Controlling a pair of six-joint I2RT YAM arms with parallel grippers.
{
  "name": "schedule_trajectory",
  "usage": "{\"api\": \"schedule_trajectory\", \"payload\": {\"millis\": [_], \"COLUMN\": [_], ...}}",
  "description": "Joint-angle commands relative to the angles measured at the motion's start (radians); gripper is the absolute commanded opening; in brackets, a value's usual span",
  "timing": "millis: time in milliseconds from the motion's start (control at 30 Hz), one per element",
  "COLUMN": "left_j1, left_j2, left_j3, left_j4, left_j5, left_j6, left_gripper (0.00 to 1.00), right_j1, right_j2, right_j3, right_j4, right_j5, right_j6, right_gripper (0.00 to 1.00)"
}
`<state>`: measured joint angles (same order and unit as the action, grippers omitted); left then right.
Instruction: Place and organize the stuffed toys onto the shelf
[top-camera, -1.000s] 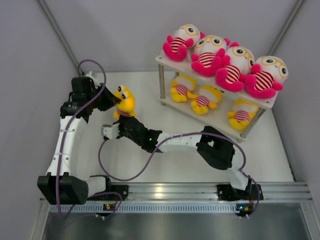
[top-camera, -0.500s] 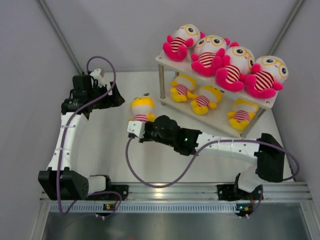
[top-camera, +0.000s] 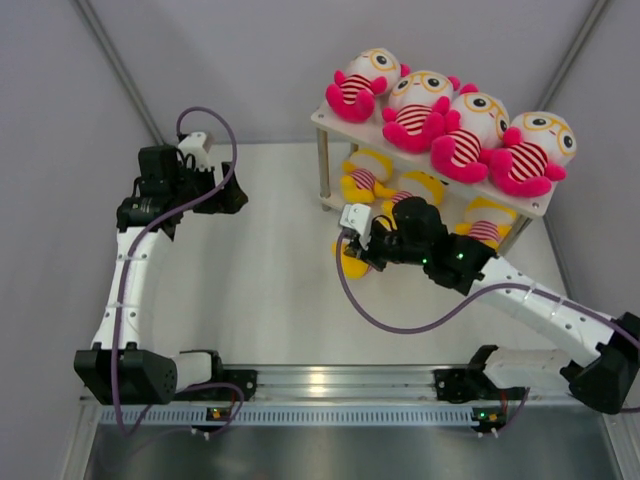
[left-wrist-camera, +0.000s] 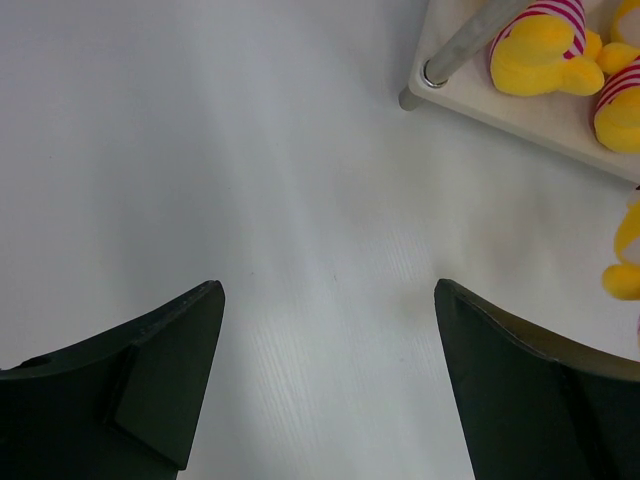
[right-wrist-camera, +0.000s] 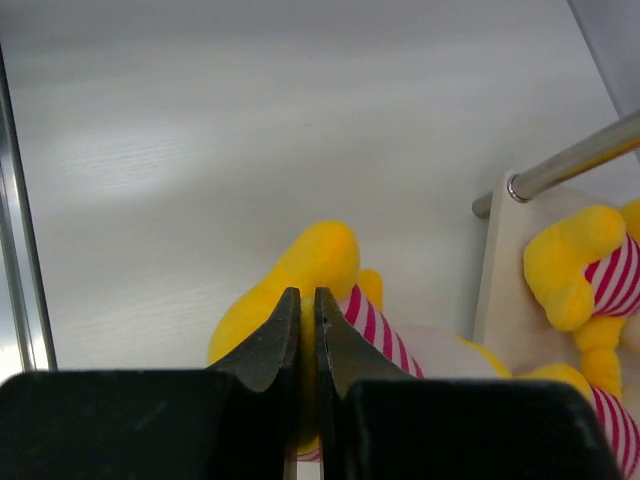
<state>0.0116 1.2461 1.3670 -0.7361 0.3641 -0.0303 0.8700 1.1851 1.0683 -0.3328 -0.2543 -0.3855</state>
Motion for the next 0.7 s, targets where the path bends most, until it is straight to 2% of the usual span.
{"api": "schedule_trajectory", "payload": {"millis": [0,100,233,533,667], "left_j1": [0.001,0.002,0.001,0.001,0.002], "left_j2": [0.001,0.001,-0.004,0.006,0.007], "left_j3": [0.017,0.015,0.015,0.014,0.012], "left_j4": [0.003,0.003,0.003,0.003,0.003], "left_j5": [0.041,0.053,0.068,0.085,0.084], "left_j6": [0.045,0.059,0.079,0.107,0.115], "left_gripper": [0.92,0.92,0.92,0.92,0.92], "right_j1": [-0.064,-0.115,-0.186,-0.258,-0.258], "right_j2": [-0.079,-0.058,-0.01,0.073,0.172], "right_j3": [0.076,0.165,0.286,0.384,0.456], "right_j4": [-0.217,-0.346,-0.602,-0.706,-0.791], "right_j5": [-0.091,-0.063,-0.089,0.088,0.213], "right_j6": [-0.085,-0.166,-0.262,-0.404,-0.489], "right_gripper": [0.0,0.0,0.0,0.0,0.0]}}
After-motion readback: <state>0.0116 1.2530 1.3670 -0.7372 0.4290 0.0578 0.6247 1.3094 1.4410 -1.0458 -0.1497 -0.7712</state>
